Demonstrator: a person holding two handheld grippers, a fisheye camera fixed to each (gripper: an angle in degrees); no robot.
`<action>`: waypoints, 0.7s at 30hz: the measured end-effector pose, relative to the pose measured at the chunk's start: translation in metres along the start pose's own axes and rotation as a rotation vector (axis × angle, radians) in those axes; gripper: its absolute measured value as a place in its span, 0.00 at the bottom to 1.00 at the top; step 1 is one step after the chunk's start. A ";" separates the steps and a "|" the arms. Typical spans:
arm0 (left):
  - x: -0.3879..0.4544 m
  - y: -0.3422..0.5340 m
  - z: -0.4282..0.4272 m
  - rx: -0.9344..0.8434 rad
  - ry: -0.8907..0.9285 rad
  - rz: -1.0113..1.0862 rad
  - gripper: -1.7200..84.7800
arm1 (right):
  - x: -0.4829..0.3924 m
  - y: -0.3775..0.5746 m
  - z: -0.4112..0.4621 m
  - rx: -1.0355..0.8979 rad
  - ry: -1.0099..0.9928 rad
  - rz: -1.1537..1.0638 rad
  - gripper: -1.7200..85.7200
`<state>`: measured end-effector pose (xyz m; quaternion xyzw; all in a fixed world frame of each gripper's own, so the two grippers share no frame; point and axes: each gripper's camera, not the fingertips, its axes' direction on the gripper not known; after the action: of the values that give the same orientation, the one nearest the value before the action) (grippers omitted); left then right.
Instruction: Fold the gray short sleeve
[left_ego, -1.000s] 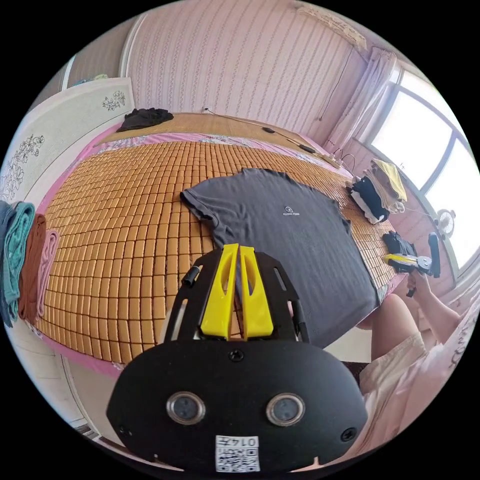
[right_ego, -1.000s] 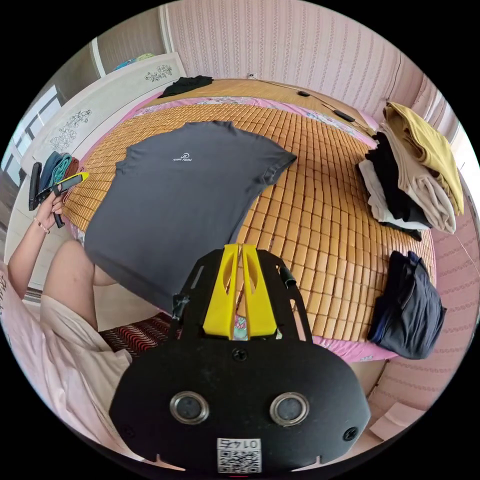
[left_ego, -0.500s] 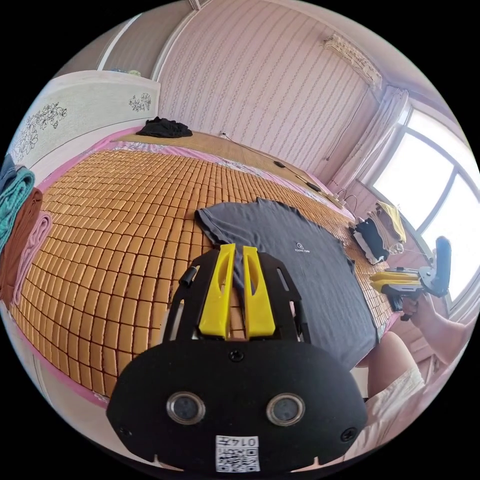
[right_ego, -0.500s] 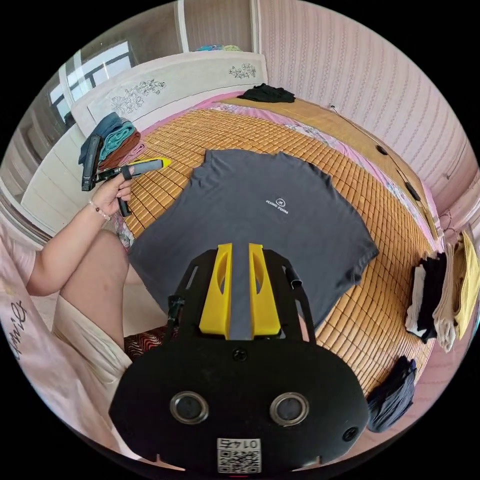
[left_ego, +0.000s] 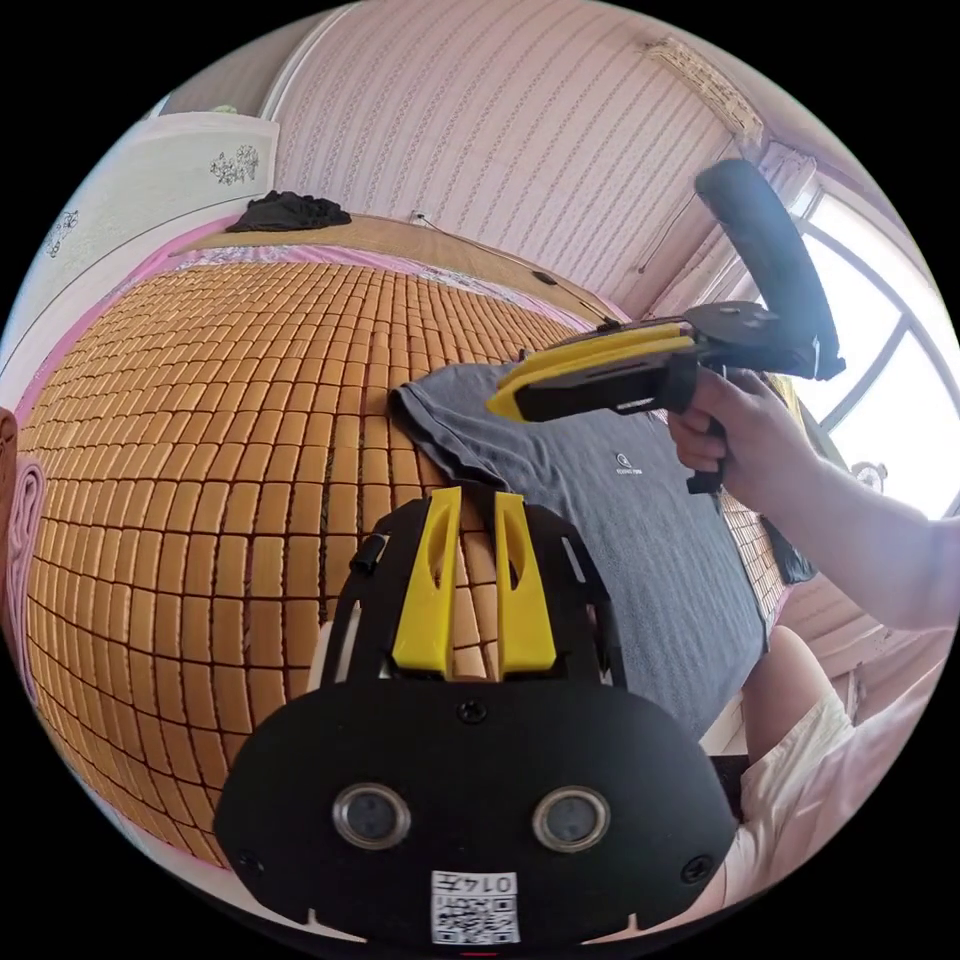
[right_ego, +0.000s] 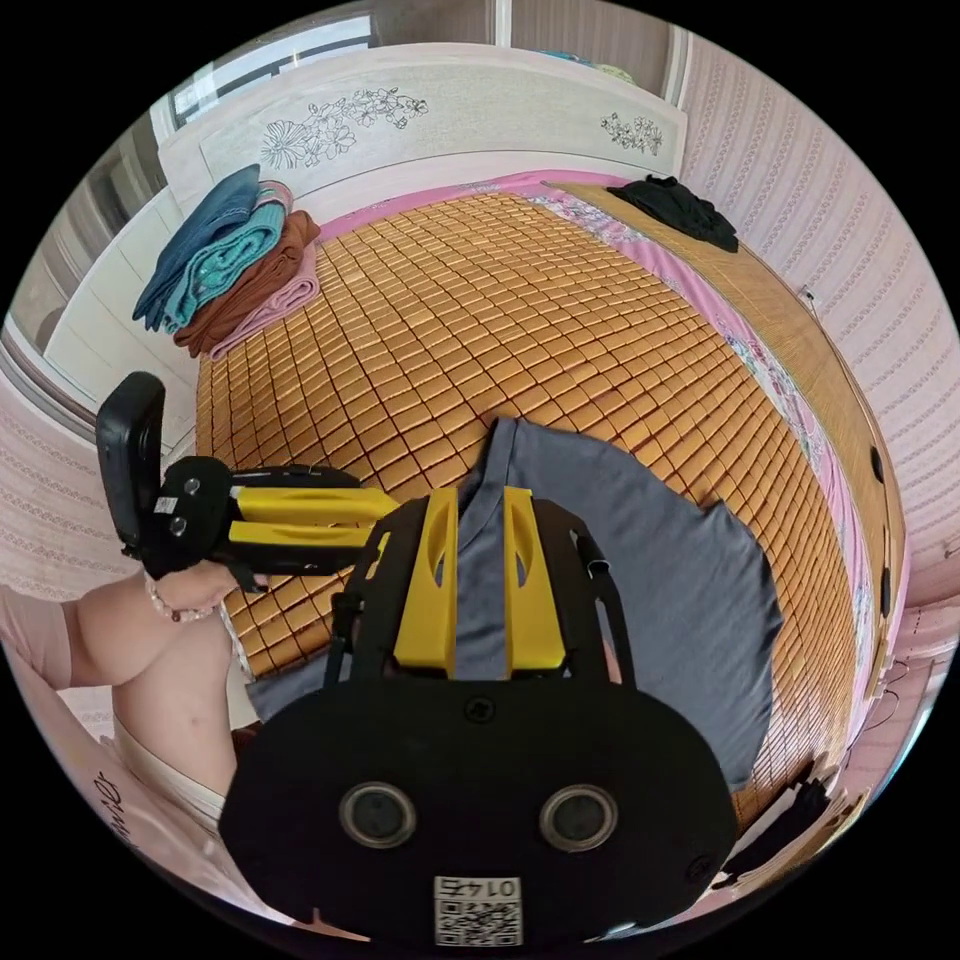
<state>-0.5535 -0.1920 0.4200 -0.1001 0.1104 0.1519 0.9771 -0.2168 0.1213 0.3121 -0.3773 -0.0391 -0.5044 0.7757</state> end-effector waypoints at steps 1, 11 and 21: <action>-0.001 -0.003 0.005 -0.006 0.043 -0.010 0.09 | 0.001 -0.008 0.005 -0.007 -0.005 0.004 0.12; -0.002 -0.021 0.035 -0.140 0.044 -0.047 0.08 | 0.027 -0.083 0.066 -0.148 0.063 0.091 0.11; 0.041 -0.034 0.031 -0.021 -0.010 0.175 0.07 | 0.082 -0.041 -0.005 0.069 0.013 0.267 0.04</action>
<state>-0.4993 -0.2055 0.4451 -0.0993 0.1121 0.2384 0.9595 -0.2112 0.0479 0.3676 -0.3491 -0.0007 -0.3976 0.8486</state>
